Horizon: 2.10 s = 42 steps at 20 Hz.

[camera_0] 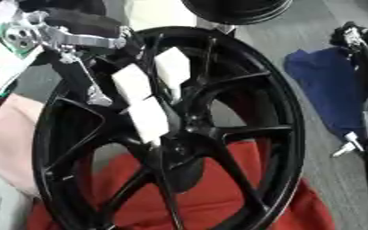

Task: Pull the pin out of the wheel hub.

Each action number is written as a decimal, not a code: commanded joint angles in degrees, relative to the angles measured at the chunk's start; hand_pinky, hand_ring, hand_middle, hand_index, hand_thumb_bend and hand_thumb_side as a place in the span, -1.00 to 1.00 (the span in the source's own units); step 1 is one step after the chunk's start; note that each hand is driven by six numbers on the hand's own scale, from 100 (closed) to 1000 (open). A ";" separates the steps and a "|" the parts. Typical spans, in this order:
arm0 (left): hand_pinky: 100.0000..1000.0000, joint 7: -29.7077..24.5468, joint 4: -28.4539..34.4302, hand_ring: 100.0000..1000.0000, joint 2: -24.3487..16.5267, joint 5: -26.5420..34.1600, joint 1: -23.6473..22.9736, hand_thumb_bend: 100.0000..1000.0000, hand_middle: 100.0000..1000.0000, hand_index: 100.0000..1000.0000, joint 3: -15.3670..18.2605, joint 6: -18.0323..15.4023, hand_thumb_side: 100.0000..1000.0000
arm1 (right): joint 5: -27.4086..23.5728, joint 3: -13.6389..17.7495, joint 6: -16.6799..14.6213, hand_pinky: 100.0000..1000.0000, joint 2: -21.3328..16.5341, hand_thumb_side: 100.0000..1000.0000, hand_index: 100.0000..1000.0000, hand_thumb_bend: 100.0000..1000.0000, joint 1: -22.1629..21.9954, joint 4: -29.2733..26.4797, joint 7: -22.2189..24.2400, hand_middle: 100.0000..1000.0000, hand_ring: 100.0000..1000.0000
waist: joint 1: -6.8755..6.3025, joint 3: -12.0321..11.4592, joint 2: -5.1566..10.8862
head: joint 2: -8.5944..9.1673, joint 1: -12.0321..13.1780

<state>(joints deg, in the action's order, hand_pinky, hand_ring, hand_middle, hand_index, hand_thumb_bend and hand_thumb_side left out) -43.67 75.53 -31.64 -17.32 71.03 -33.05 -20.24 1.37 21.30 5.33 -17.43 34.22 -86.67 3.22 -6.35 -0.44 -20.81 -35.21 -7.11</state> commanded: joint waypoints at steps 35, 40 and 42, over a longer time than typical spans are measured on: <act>0.13 4.31 2.89 -0.26 -20.20 13.83 -7.47 -0.67 -0.76 -0.47 26.47 6.54 -0.85 | 0.30 1.20 0.29 0.82 -3.52 0.04 0.24 -1.00 -1.85 -1.26 -1.75 0.26 0.54 | -1.63 -4.75 2.87 | -2.41 -3.35; 0.14 8.95 -1.78 -0.24 -26.50 17.57 -15.00 -0.74 -0.66 -0.38 33.76 8.63 -0.88 | -0.14 2.26 0.43 0.83 -3.94 0.04 0.24 -1.00 -2.27 -1.51 -2.76 0.26 0.54 | -1.29 -6.07 3.15 | -2.44 -4.88; 0.15 10.81 -4.62 -0.22 -27.50 17.65 -18.02 -0.66 -0.61 -0.32 36.29 9.84 -0.89 | -0.28 2.64 0.47 0.83 -3.99 0.03 0.24 -1.00 -2.33 -1.58 -3.19 0.26 0.54 | -1.18 -6.35 3.21 | -2.39 -5.50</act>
<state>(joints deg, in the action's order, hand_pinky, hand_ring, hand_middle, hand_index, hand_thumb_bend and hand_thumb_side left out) -34.13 71.97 -55.72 -0.29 52.50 0.74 -10.97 1.43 23.46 5.82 -19.84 31.30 -86.73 0.45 -7.39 -6.75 -20.05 -37.73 -12.17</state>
